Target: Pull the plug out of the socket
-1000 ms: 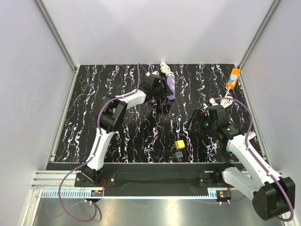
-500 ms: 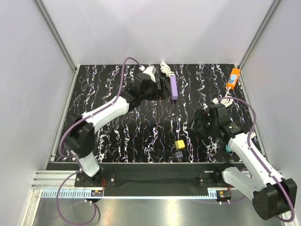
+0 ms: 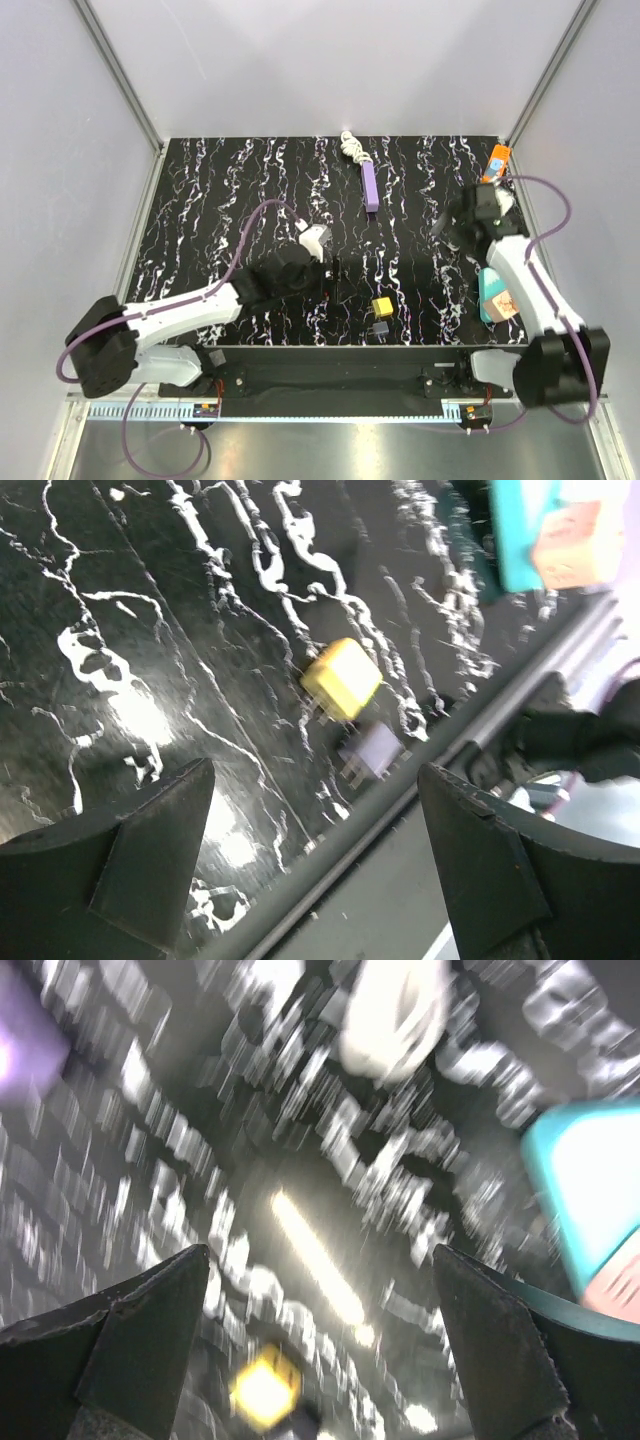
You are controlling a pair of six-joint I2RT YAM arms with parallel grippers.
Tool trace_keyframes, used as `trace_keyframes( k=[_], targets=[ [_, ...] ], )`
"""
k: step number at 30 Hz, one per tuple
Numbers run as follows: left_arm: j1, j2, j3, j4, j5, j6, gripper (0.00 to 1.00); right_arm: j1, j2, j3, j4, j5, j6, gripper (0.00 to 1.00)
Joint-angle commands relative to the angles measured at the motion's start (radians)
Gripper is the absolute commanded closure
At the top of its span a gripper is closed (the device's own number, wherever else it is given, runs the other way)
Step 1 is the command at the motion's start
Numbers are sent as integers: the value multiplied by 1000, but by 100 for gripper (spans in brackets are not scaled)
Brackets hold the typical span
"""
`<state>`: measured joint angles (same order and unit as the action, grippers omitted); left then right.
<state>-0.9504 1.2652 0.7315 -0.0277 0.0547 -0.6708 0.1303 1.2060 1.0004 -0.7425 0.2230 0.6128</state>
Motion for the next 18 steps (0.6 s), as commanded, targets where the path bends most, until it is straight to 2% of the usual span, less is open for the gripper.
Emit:
trace_keyframes(
  k=[1,4,6,7,10,13,18],
  targets=[
    [-22,-133,-43,110,-27,-36,14,-122,96,61,126,65,-31,0],
    [-36,-228,-101,101,-13,-50,14,-181,257,144,189,81,-35,0],
    [-36,-295,-148,92,3,-76,15,-216,447,236,192,20,-25,0],
    [-36,-317,-149,89,10,-76,16,-225,448,263,192,1,-19,0],
    [-37,-385,-168,74,31,-82,18,-241,614,346,204,-2,-12,0],
    [-37,-418,-162,48,22,-67,18,-242,699,408,203,30,-33,2],
    [-37,-380,-118,48,33,-32,18,-244,713,399,216,64,-47,8]
  ],
)
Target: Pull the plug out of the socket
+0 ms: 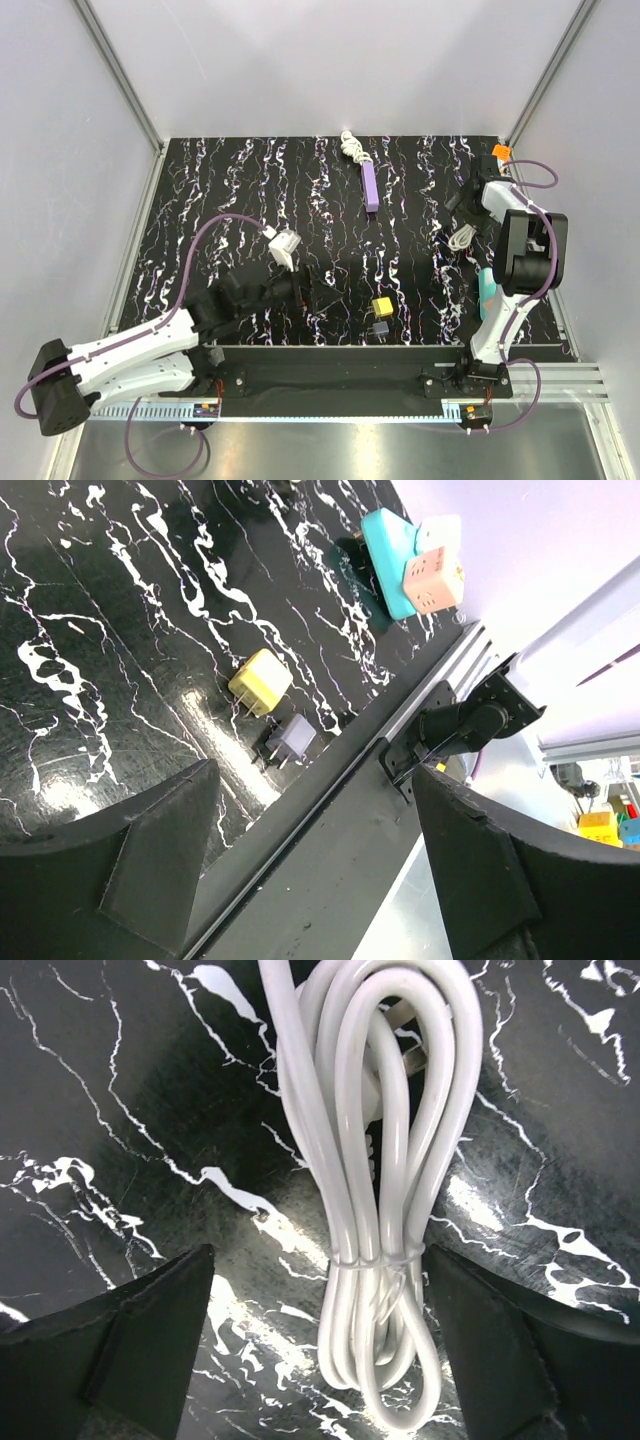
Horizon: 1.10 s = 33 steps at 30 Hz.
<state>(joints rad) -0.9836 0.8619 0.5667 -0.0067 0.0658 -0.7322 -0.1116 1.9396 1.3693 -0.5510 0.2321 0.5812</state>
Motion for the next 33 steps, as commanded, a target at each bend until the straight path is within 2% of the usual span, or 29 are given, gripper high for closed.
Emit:
trace_keyframes(
  k=[1,2,3,5,6,7,9,10,13,19,21,23,24,26,27,28,30,33],
  targets=[
    [-4,35,55,36,26,34,18,1,-21,24,36,56,-20,11],
    [-4,51,68,42,31,40,18,0,-18,17,37,56,-30,13],
    [-4,77,74,57,35,43,18,0,-16,16,36,53,-37,21],
    [-3,104,91,76,54,43,19,0,-5,8,37,50,-50,30],
    [-4,126,97,91,58,42,20,0,-4,5,37,50,-52,37],
    [-4,135,108,96,65,37,20,0,-2,-5,40,43,-58,50],
    [-3,147,116,105,65,33,21,0,5,-15,43,6,-63,62],
    [-4,150,125,108,65,30,21,0,9,-25,46,-5,-64,75],
    [-4,163,145,109,68,24,23,3,-8,-77,72,-66,-70,92],
    [-4,212,177,120,77,17,24,87,-180,-277,134,-125,-105,96],
    [-4,233,180,128,80,16,24,105,-264,-327,129,-132,-101,92],
    [-4,256,191,131,89,16,24,105,-318,-406,126,-171,-92,80],
    [-4,264,199,131,91,17,24,105,-371,-426,126,-172,-98,62],
    [-4,278,206,131,97,16,25,105,-418,-455,108,-127,-113,40],
    [-4,282,211,132,100,14,25,105,-453,-449,79,-105,-118,15],
    [-4,284,214,131,101,14,25,105,-467,-420,68,-94,-126,7],
    [-4,290,226,126,97,19,25,96,-482,-380,68,-60,-127,0],
    [-4,307,272,90,80,46,24,81,-392,-210,69,-40,-148,0]
  ],
)
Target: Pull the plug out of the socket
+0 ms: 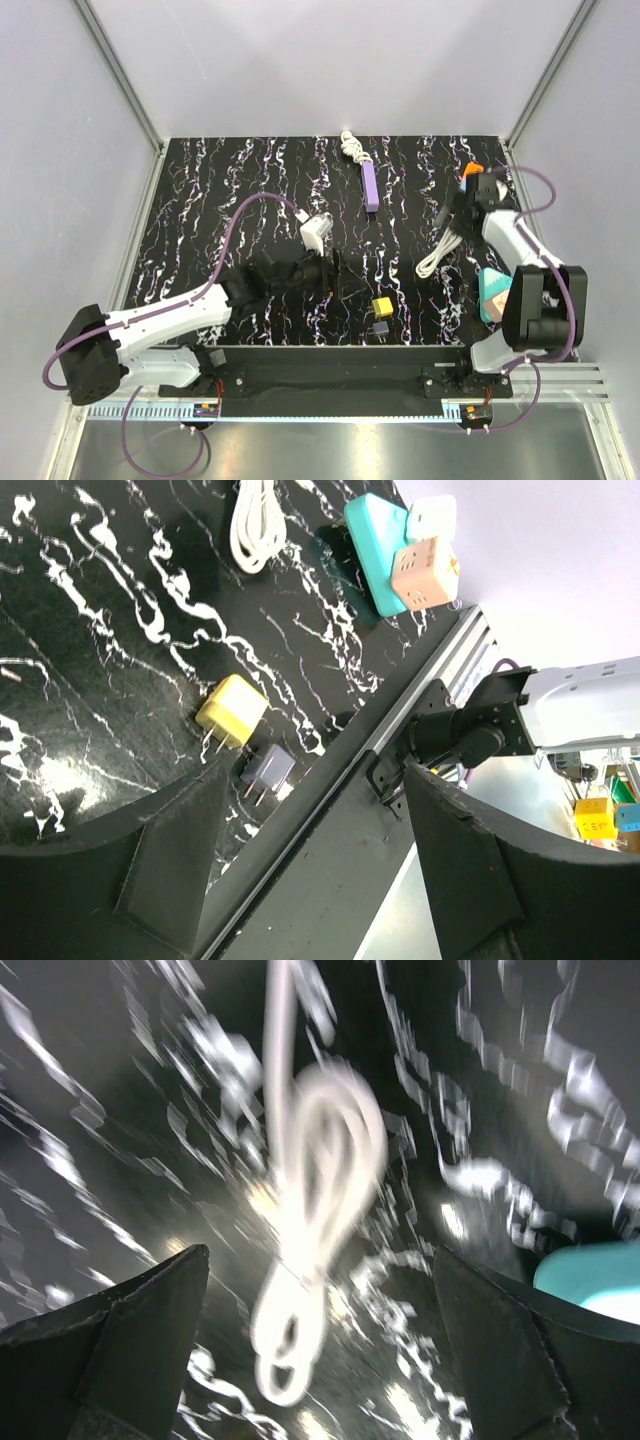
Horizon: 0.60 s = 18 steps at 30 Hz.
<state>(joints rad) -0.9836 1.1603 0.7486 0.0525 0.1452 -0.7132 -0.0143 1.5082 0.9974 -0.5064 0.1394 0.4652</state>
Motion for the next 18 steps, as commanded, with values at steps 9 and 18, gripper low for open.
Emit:
trace_keyframes(
  k=[9,18],
  targets=[
    [65,114,348,-97,34,76,24,-30,406,536,14,83,-91,0],
    [181,311,571,-198,129,135,24,-50,495,641,60,82,-42,0]
  ],
)
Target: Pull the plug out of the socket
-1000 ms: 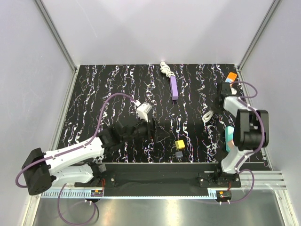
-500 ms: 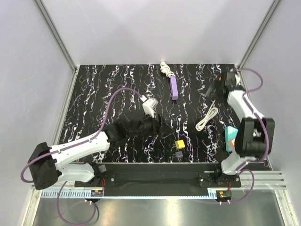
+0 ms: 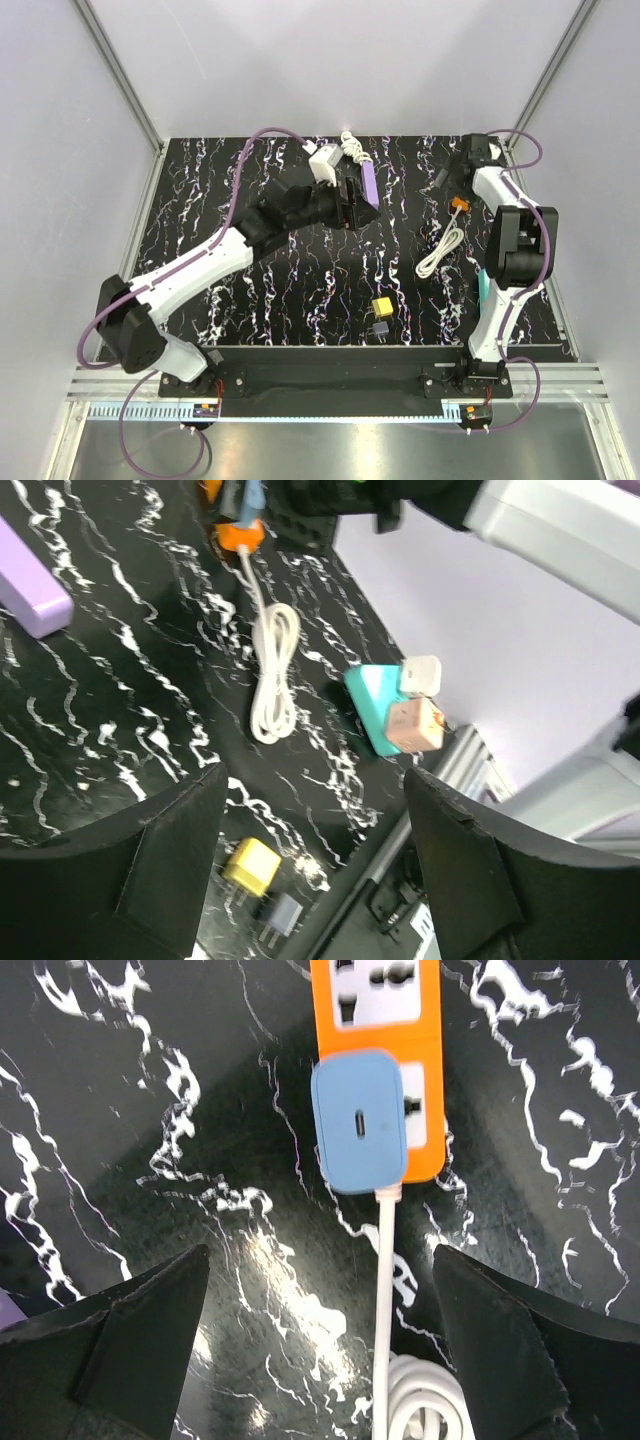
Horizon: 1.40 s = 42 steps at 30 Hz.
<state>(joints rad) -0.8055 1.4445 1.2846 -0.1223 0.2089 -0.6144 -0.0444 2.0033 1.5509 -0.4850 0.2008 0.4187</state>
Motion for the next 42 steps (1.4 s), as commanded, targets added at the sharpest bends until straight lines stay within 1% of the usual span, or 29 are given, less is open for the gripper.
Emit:
trace_keyframes(
  k=[1,3,4,8,9,10,11,12,13,14,15,17,18,20,22,24,29,30,31,33,34,36,37,38,40,41,42],
  targets=[
    [3,42,29,-1,69,30,24,-22,6,103,37,32,-3,0],
    [2,56,-10,39,81,-1,24,-35,21,144,37,61,-5,0],
    [3,68,-21,73,98,-11,24,-47,29,159,33,48,2,0],
    [3,103,-42,98,135,-33,24,-109,106,288,-10,-32,37,0],
    [3,115,-39,99,136,-27,24,-120,165,373,-51,-41,32,0],
    [3,123,-39,99,135,-21,25,-121,199,423,-76,-41,28,0],
    [3,131,-33,99,139,-16,30,-123,274,470,-120,-41,22,0],
    [3,145,-28,98,150,-9,32,-126,314,577,-145,-50,8,0],
    [3,158,-21,98,161,-5,34,-127,401,698,-205,-44,-7,0],
    [3,159,-19,98,161,-5,34,-127,444,699,-234,-40,-8,0],
    [2,168,-16,98,171,-5,34,-127,489,827,-260,-38,-35,0],
    [2,174,-13,96,179,-4,34,-129,599,950,-335,-25,-64,0],
    [2,178,-14,96,184,-2,33,-130,623,1030,-343,-18,-84,0],
    [2,182,-15,89,185,5,33,-135,666,1081,-343,-55,-100,0],
    [2,191,-10,82,184,7,32,-140,675,1078,-343,-60,-93,0],
    [-1,198,-5,81,179,1,32,-146,663,1040,-342,-69,-75,2],
    [-18,215,-1,82,161,1,32,-144,609,928,-334,-133,-54,13],
    [-20,220,1,81,153,1,32,-144,595,907,-333,-144,-52,19],
    [-20,221,2,73,149,4,33,-143,583,882,-331,-164,-49,31],
    [-20,234,13,52,120,24,33,-140,539,806,-317,-185,-37,42],
    [-21,238,19,44,107,34,34,-135,520,773,-311,-190,-34,51],
    [-21,267,50,27,74,70,34,-127,451,655,-253,-193,-23,62],
    [-20,284,67,4,63,80,34,-115,425,611,-225,-198,-15,66],
    [-20,303,109,-10,54,105,35,-109,364,512,-158,-199,-3,71],
    [-20,370,157,-30,24,133,35,-82,306,416,-78,-198,5,76],
    [-20,398,215,-42,6,159,35,-72,264,355,-43,-198,8,79],
    [-20,459,251,-62,-35,174,35,-65,249,332,-38,-192,6,81]
  ],
)
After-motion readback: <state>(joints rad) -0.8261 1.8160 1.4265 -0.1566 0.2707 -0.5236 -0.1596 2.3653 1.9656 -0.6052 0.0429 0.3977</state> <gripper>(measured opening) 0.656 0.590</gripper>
